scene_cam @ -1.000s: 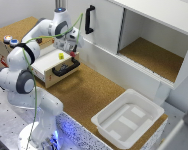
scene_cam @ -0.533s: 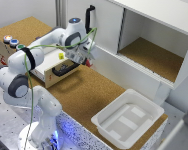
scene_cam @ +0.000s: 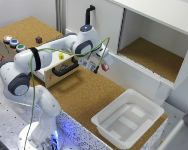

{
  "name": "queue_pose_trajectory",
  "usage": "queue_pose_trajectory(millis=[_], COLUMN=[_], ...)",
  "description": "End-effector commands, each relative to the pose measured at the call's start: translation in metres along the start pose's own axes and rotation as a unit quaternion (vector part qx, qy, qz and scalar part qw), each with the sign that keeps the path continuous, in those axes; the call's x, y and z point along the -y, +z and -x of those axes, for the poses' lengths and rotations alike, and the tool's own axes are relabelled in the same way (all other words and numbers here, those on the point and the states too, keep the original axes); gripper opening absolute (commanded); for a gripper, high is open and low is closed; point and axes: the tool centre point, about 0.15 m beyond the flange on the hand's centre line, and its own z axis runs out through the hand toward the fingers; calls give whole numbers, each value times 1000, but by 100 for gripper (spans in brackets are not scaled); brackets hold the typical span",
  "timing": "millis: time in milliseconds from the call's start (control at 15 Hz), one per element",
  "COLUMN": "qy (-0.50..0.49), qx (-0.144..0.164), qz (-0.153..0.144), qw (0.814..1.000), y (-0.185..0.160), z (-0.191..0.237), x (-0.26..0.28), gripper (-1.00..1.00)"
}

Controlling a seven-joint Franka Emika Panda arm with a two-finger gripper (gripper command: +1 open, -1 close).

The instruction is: Place the pink object inside the right cabinet

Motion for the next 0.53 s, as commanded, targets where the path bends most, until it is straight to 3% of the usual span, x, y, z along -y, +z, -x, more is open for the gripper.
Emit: queue_pose_trajectory(millis=[0, 467], qy=[-27, -81], qx=[29, 12], qz=[-53, -119], qw=[998, 990], y=[53, 106], z=[-103, -173], x=[-53, -55], gripper=[-100, -100])
